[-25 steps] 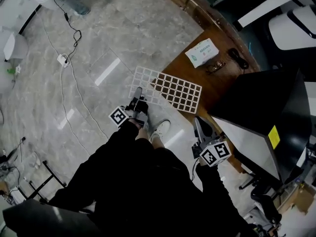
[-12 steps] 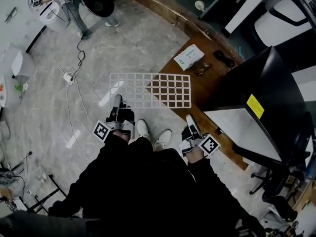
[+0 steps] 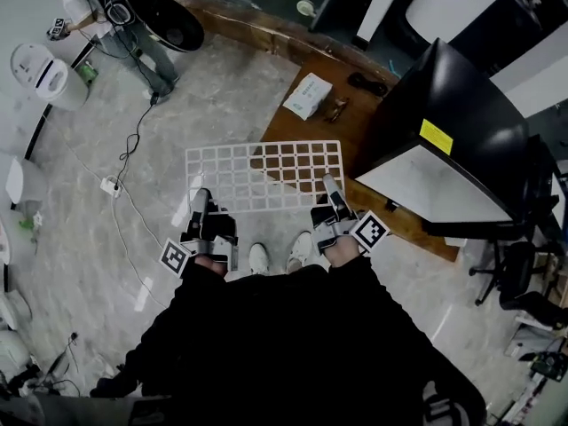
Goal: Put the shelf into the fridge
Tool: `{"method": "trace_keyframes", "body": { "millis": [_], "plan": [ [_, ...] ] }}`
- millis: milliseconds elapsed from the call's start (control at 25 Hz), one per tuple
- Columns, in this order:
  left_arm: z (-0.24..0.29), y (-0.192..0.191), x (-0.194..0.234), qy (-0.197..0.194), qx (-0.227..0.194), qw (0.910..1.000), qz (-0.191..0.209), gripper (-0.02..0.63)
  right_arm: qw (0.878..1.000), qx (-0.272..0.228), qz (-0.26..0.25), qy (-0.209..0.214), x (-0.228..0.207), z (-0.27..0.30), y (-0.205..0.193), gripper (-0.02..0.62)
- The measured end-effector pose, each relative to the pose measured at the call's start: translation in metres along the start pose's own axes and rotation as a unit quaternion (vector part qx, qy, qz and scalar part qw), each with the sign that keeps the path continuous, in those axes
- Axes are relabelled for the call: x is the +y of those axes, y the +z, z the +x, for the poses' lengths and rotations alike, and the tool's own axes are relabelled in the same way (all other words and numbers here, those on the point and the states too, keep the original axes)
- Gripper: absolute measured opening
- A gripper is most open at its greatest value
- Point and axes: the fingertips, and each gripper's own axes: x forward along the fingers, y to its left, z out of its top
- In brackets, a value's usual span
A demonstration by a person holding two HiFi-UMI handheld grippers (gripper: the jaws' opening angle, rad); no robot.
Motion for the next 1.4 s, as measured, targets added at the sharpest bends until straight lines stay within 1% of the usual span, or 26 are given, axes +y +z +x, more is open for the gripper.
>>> {"method": "trace_keyframes", "body": {
  "millis": [120, 200, 320, 400, 480, 560, 720, 840, 1000, 1120, 1240, 1400],
  "plan": [
    [0.004, 0.001, -0.004, 0.014, 0.028, 0.9995, -0.001, 0.034, 0.998, -0.049, 0.028, -0.009, 0.011, -0.02, -0.006, 0.044],
    [0.002, -0.005, -0.011, 0.02, 0.054, 0.9984, 0.002, 0.034, 0.996, -0.079, 0.028, -0.015, 0.027, -0.043, -0.009, 0.04],
    [0.001, -0.027, -0.019, 0.02, 0.107, 0.994, 0.007, 0.032, 0.991, -0.13, 0.02, -0.023, 0.048, -0.085, -0.006, 0.037],
    [0.003, -0.05, -0.017, 0.024, 0.149, 0.9885, 0.013, 0.031, 0.986, -0.16, 0.016, -0.033, 0.052, -0.115, 0.001, 0.037],
    [0.008, -0.077, -0.013, 0.027, 0.191, 0.981, 0.018, 0.031, 0.981, -0.192, 0.013, -0.041, 0.051, -0.144, 0.01, 0.037],
    [0.009, -0.105, -0.011, 0.027, 0.225, 0.9739, 0.015, 0.031, 0.974, -0.222, 0.013, -0.046, 0.05, -0.173, 0.019, 0.037],
    [-0.004, -0.158, -0.01, 0.03, 0.268, 0.963, 0.009, 0.031, 0.962, -0.267, 0.007, -0.056, 0.055, -0.231, 0.035, 0.037],
    [-0.009, -0.206, -0.009, 0.029, 0.296, 0.9548, 0.0, 0.031, 0.953, -0.298, 0.003, -0.061, 0.055, -0.274, 0.057, 0.037],
    [-0.013, -0.271, -0.008, 0.024, 0.318, 0.9479, 0.002, 0.031, 0.942, -0.329, 0.003, -0.058, 0.049, -0.323, 0.098, 0.035],
    [-0.014, -0.317, -0.006, 0.024, 0.321, 0.9467, 0.003, 0.031, 0.94, -0.335, -0.003, -0.055, 0.043, -0.352, 0.136, 0.035],
    [-0.018, -0.359, -0.009, 0.029, 0.311, 0.9499, 0.017, 0.031, 0.945, -0.323, -0.007, -0.051, 0.04, -0.376, 0.173, 0.035],
    [-0.021, -0.42, -0.017, 0.031, 0.289, 0.9565, 0.026, 0.031, 0.952, -0.305, 0.006, -0.038, 0.036, -0.41, 0.228, 0.035]
  ]
}}
